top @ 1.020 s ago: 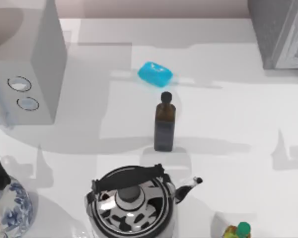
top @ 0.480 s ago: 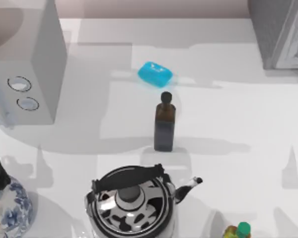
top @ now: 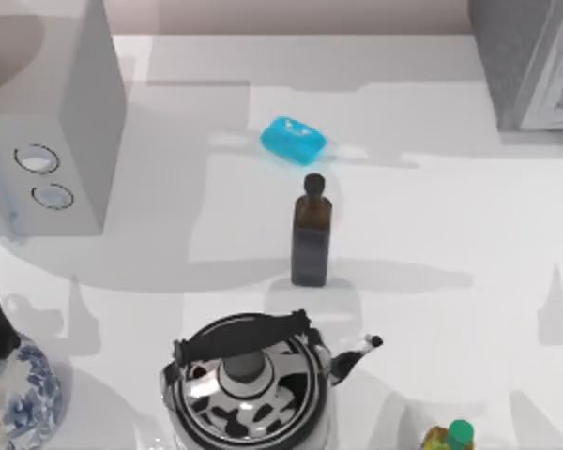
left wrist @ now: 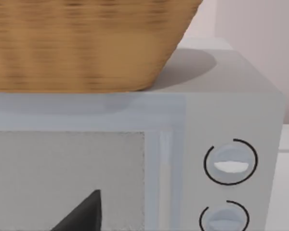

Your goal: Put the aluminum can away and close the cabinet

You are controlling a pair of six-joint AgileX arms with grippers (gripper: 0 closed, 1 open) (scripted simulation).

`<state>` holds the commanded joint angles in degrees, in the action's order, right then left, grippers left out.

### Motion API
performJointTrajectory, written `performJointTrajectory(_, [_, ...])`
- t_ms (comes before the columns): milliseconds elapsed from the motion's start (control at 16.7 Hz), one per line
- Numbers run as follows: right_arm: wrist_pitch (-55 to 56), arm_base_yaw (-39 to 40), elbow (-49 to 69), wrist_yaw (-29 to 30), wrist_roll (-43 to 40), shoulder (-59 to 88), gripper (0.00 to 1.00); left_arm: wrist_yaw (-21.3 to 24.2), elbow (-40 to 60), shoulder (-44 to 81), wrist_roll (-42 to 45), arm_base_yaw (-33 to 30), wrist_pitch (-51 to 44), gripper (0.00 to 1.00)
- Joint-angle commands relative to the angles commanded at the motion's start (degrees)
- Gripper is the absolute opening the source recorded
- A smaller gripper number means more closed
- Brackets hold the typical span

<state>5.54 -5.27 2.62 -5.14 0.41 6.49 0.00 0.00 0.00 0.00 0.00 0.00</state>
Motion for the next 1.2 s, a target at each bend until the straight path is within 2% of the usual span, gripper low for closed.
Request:
performJointTrajectory(240, [14.12, -11.43, 5.2, -11.55, 0.67, 15.89, 1.0, 0.0, 0.0, 0.0, 0.0, 0.0, 0.0, 1.0])
performJointTrajectory(780, [53.46, -40.74, 15.52, -40.63, 1.11, 67.73, 1.0, 0.0, 0.0, 0.0, 0.0, 0.0, 0.0, 1.0])
performJointTrajectory(1020, [62.06, -50.78, 17.88, -50.31, 0.93, 79.65, 1.0, 0.0, 0.0, 0.0, 0.0, 0.0, 0.0, 1.0])
performJointTrajectory(1200, [63.28, -53.45, 18.43, -52.93, 0.84, 82.4, 1.0, 0.0, 0.0, 0.0, 0.0, 0.0, 0.0, 1.0])
